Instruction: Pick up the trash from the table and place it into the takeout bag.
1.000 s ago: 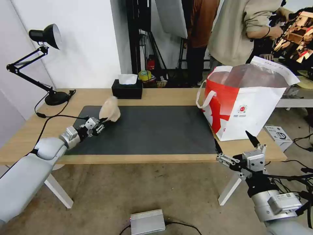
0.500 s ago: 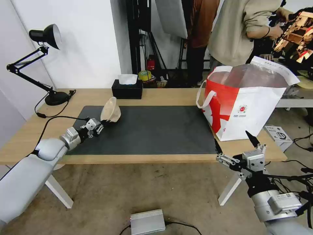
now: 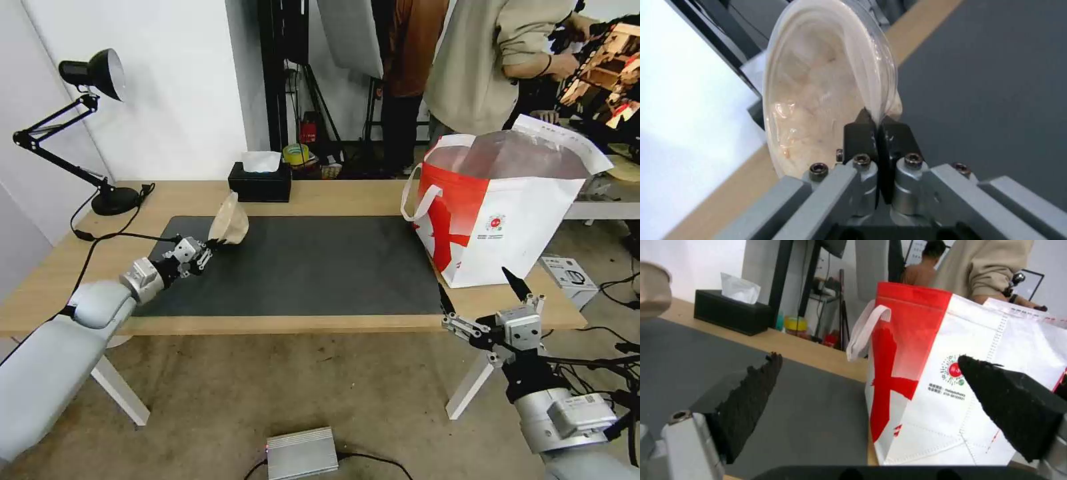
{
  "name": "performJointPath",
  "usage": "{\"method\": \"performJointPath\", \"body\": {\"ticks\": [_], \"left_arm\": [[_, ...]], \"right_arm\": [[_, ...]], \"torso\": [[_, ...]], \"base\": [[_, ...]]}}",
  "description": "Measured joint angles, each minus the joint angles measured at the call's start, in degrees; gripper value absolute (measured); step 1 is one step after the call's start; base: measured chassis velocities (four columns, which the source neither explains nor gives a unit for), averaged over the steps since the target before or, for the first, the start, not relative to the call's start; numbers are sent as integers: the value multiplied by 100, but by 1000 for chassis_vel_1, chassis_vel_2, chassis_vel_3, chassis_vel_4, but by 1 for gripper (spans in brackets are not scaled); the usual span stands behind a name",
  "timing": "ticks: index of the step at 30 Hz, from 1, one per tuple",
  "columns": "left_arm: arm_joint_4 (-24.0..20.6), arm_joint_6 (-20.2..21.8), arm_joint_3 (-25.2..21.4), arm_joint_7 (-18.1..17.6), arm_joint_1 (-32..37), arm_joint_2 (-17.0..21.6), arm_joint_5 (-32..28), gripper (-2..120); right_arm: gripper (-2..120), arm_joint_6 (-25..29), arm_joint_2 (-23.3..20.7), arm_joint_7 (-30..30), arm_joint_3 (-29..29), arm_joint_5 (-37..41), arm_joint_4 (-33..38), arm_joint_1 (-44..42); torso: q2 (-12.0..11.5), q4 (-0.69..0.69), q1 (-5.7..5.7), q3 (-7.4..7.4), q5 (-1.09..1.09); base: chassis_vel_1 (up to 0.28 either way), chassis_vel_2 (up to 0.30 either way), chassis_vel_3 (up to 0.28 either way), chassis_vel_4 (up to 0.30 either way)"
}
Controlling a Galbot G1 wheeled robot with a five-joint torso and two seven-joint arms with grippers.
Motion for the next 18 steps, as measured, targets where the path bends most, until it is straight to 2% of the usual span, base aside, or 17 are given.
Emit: {"method": "performJointPath", "body": {"ticks": [11,18], "left_arm": [[-554,-108,-409,-208,359,229,-237,0],[-1261,29,-742,-442,639,592,-523,0]], "right_arm": [[100,0,0,0,0,0,0,0],[100,0,0,0,0,0,0,0]], "torso": [[0,0,0,0,0],[0,0,0,0,0]], "base": [[0,0,0,0],[0,0,0,0]]}}
